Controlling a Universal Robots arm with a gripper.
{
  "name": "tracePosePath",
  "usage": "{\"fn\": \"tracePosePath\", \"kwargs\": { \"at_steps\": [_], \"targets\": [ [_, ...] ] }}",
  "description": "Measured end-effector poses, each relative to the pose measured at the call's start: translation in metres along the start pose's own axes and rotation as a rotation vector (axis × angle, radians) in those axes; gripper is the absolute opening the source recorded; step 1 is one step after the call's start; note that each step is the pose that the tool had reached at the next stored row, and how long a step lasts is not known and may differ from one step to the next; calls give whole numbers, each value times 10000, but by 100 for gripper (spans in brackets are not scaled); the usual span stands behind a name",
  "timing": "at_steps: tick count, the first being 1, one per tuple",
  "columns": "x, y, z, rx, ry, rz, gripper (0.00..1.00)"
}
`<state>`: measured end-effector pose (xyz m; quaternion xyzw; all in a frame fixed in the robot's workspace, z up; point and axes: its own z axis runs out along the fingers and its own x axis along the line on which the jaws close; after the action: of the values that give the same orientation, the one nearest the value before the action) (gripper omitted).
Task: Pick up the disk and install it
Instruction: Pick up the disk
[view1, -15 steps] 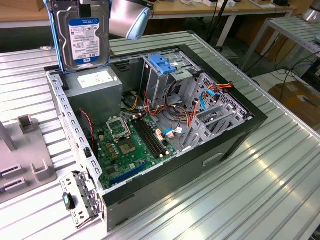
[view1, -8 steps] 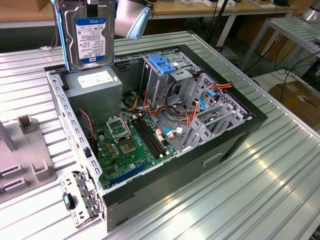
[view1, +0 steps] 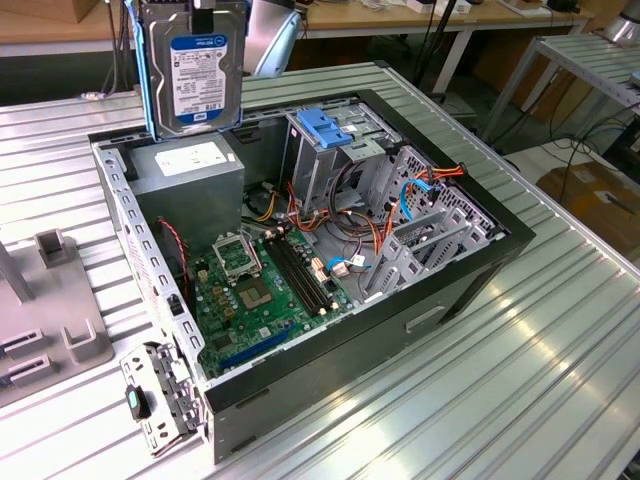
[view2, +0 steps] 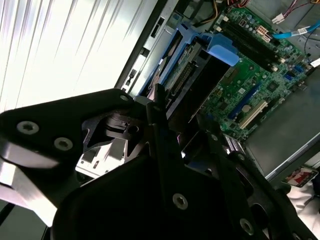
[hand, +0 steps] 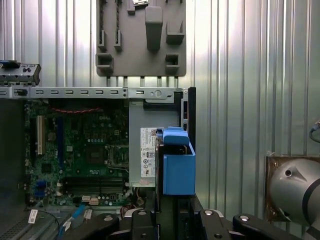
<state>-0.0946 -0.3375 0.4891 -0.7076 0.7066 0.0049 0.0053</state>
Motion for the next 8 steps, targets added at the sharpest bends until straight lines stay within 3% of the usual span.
{"fn": "tracePosePath", "kwargs": {
  "at_steps": [8],
  "targets": [
    [0, -184, 5, 0, -1, -1, 35]
  ]
}}
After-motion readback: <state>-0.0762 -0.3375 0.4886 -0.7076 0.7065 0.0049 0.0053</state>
